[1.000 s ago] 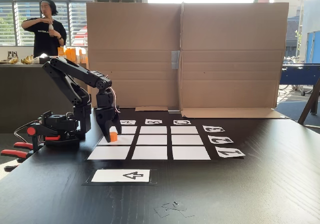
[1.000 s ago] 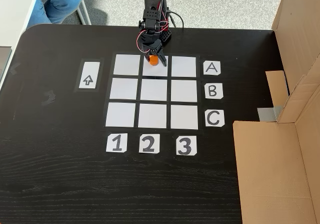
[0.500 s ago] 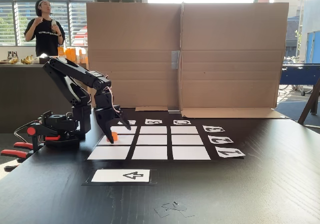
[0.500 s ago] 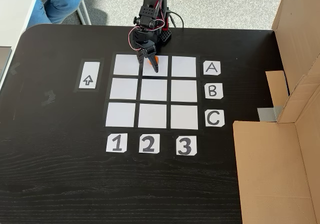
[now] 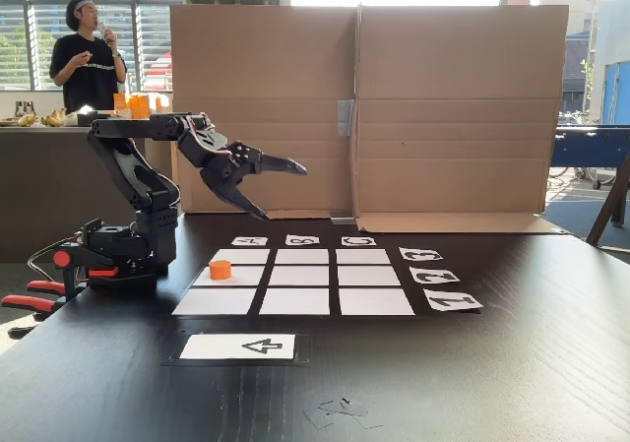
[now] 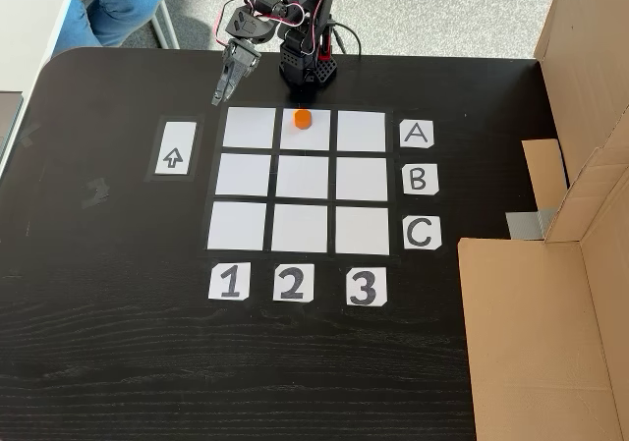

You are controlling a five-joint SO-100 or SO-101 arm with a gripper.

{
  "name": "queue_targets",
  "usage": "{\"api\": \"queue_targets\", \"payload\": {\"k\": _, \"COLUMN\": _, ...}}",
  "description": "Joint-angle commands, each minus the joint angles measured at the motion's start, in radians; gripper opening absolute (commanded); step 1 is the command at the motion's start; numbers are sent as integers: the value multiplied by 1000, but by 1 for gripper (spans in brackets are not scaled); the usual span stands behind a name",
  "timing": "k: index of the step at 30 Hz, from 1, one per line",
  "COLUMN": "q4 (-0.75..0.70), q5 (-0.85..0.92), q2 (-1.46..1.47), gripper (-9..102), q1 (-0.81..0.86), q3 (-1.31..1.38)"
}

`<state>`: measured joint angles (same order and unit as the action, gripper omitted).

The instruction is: Pick up the round, orange token and place it in the grid on square A2.

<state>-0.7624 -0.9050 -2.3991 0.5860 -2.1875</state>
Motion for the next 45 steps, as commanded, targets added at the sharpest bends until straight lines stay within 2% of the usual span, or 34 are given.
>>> {"api": "queue_targets", "payload": {"k": 1, "q4": 55, "q5": -80, "q2": -51, "gripper": 44, "q1": 101, "q3": 81}}
{"api": "queue_targets", "payload": {"k": 6, "q4": 110, "q5": -242, "q2": -112, "gripper": 44, "q1": 285, "q3": 87}}
{"api": "queue_targets", "payload": {"k": 12, "q4": 115, "q5": -319, "q2": -176, "gripper": 39, "q1": 503, "q3": 60}}
{"api": "queue_targets", "payload": {"k": 24, "q4": 143, "q5": -463, "q2": -360, "gripper": 0, "q1": 847, "q3": -126}}
{"api": "queue_targets", "payload": {"k": 35, "q4": 74, "q5": -494, "q2": -675, "gripper": 0, "q1": 982, "q3": -505}}
{"api": "queue_targets", "payload": {"k": 45, "q4": 34, "q5": -492, "q2": -865, "gripper": 0, "q1": 1014, "q3": -759}}
